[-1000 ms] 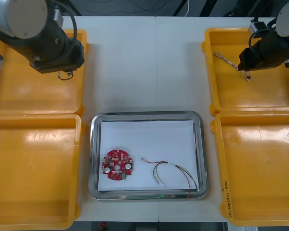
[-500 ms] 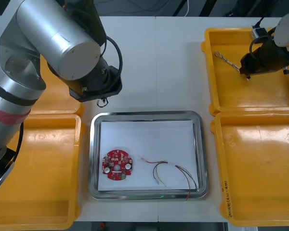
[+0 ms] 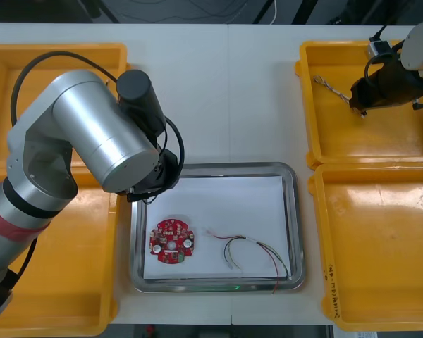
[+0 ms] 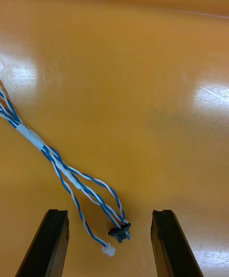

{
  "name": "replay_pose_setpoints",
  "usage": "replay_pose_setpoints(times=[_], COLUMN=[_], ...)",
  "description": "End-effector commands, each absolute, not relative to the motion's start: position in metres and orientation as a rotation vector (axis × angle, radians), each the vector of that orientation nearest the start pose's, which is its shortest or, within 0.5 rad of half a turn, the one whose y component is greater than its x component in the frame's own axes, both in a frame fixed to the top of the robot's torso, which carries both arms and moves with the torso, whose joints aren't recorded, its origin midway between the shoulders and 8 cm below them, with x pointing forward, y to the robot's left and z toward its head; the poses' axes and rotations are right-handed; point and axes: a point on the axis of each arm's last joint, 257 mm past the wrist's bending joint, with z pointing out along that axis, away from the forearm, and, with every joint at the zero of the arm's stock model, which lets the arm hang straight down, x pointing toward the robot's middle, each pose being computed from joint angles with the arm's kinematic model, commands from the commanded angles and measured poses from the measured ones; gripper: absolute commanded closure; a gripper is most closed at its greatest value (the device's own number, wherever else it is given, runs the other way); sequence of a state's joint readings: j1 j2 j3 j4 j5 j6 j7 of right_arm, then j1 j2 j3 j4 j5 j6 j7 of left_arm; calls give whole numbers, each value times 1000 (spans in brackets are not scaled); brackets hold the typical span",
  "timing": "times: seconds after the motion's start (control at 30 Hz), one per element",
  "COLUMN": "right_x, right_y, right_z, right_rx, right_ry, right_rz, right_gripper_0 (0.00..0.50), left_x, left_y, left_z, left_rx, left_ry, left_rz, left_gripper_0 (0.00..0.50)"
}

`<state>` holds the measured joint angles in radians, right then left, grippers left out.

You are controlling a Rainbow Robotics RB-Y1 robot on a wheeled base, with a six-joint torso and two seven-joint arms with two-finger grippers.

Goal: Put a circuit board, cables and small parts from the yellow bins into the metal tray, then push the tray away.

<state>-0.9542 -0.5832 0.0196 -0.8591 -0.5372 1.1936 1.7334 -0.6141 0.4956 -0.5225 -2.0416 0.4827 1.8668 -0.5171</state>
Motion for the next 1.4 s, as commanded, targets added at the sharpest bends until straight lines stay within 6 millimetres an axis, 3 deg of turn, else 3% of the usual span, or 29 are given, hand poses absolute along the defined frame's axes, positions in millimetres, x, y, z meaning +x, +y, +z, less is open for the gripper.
replay_pose_setpoints(times=[0.03, 0.37, 0.9, 0.93, 0.97, 1.0, 1.03, 1.1, 1.13, 1.2, 1.3, 1.4], right_x=[648, 642, 641, 641, 641, 641, 641, 641, 641, 642, 643, 641], right_y=[-340, -342, -337, -336, -337, -337, -336, -335, -335, -336, -336, -338], right_z=[-184, -205, -212, -211, -211, -211, -210, -209, -209, -207, -203, -198], right_rx=[-175, -160, -126, -126, -129, -129, -133, -141, -142, -147, -157, -167], right_ry=[2471, 2480, 2479, 2479, 2478, 2478, 2476, 2473, 2473, 2467, 2460, 2468], right_rz=[-37, -19, 29, 31, 30, 30, 31, 30, 30, 25, 16, 7], right_gripper_0=[0, 0, 0, 197, 357, 395, 405, 440, 449, 485, 500, 500], left_x=[418, 418, 429, 429, 429, 430, 430, 430, 430, 431, 432, 433], left_y=[107, 109, 107, 106, 106, 106, 107, 106, 105, 105, 106, 106], left_z=[-228, -250, -273, -274, -275, -275, -275, -276, -276, -276, -275, -274], left_rx=[-160, -144, -141, -141, -142, -140, -142, -142, -143, -144, -150, -150], left_ry=[2651, 2651, 2642, 2639, 2640, 2636, 2637, 2637, 2636, 2634, 2627, 2625], left_rz=[-118, -94, -79, -80, -76, -77, -74, -78, -80, -81, -81, -83], left_gripper_0=[499, 500, 498, 499, 495, 471, 450, 336, 309, 204, 97, 42])
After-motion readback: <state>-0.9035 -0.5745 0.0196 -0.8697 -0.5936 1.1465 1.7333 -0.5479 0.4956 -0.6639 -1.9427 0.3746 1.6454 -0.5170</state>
